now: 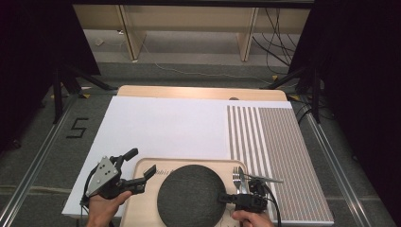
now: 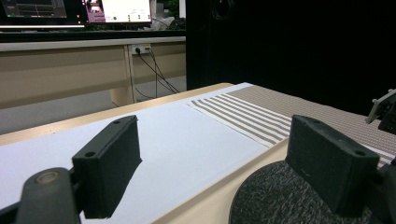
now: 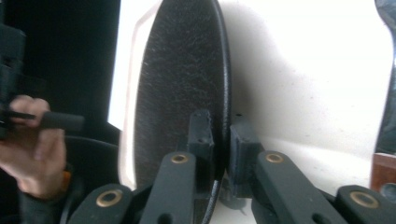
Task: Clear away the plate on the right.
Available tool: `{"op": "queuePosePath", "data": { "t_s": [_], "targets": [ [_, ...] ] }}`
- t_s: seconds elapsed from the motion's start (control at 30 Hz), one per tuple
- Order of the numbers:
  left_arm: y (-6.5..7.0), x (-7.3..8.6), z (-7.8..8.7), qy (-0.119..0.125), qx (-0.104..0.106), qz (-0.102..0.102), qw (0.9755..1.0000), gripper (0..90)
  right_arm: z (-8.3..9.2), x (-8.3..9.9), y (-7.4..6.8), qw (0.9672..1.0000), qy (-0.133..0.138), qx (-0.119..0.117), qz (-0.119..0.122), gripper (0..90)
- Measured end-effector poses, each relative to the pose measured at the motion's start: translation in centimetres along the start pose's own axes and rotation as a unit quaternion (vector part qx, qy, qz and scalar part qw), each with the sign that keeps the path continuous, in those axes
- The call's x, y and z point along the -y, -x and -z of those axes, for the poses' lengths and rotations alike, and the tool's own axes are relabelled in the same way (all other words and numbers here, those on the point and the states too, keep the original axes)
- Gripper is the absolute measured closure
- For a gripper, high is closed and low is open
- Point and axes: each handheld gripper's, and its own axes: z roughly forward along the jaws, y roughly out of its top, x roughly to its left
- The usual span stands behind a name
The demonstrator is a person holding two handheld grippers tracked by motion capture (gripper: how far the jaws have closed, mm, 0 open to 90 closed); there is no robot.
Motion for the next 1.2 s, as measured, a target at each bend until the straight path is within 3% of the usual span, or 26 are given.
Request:
{"op": "queuePosePath", "data": {
  "t_s": [0.1,0.17,0.3,0.37,0.53,0.57,0.6,0.7,0.77,0.8,0.83,0.93,1.07,1.1,1.17,1.2],
  "targets": [
    [0.0,0.0,0.0,0.0,0.0,-0.002,1.0,16.7,-0.2,0.0,-0.3,0.9995,-0.007,0.023,0.02,72.1],
    [0.0,0.0,0.0,0.0,0.0,0.001,1.0,16.7,-0.3,0.0,-0.5,0.9993,-0.01,0.019,0.029,66.1],
    [0.0,0.0,0.0,-0.001,0.001,-0.003,1.0,16.7,-0.4,0.0,-1.0,0.9974,-0.027,0.042,0.053,54.1],
    [0.0,0.0,0.0,-0.002,0.002,-0.003,1.0,16.7,-0.7,0.1,-1.5,0.9945,-0.034,0.072,0.068,49.5],
    [0.0,0.0,0.0,-0.003,0.002,-0.002,1.0,16.7,-0.3,0.2,-2.8,0.9858,-0.025,0.105,0.129,36.9],
    [0.0,0.0,0.0,-0.004,0.002,-0.002,1.0,16.7,-0.2,0.1,-2.9,0.9832,-0.013,0.11,0.145,34.4],
    [0.0,0.0,0.0,-0.004,0.003,-0.002,1.0,16.7,0.0,0.0,-2.9,0.9782,0.0,0.116,0.173,31.9],
    [0.0,0.1,-0.2,0.001,0.006,-0.001,1.0,16.7,0.6,-0.1,-3.5,0.9737,0.01,0.12,0.194,29.0],
    [0.1,0.1,-0.1,-0.005,0.003,-0.003,1.0,16.7,1.0,-0.1,-3.8,0.9665,0.021,0.118,0.227,25.4],
    [0.1,0.1,-0.1,-0.003,0.005,-0.002,1.0,16.7,1.2,0.0,-4.3,0.9639,0.028,0.133,0.229,23.2],
    [0.1,0.1,-0.1,-0.002,0.005,-0.002,1.0,16.7,1.3,0.0,-4.4,0.9617,0.033,0.131,0.238,22.6],
    [0.1,0.1,-0.2,0.002,0.007,-0.002,1.0,16.7,1.9,-0.2,-4.6,0.9474,0.058,0.13,0.287,21.6],
    [0.1,0.1,-0.1,-0.005,0.004,-0.002,1.0,16.7,2.8,-0.1,-5.2,0.9346,0.097,0.129,0.317,19.7],
    [0.1,0.1,-0.1,-0.005,0.004,-0.002,1.0,16.7,3.0,-0.1,-5.3,0.9292,0.108,0.133,0.327,19.3],
    [0.1,0.1,-0.1,-0.006,0.005,-0.002,1.0,16.7,3.4,-0.1,-5.5,0.9257,0.118,0.13,0.335,18.0],
    [0.1,0.1,-0.1,-0.006,0.005,-0.002,1.0,16.7,3.6,0.0,-5.5,0.9223,0.128,0.13,0.341,17.8]
  ]
}}
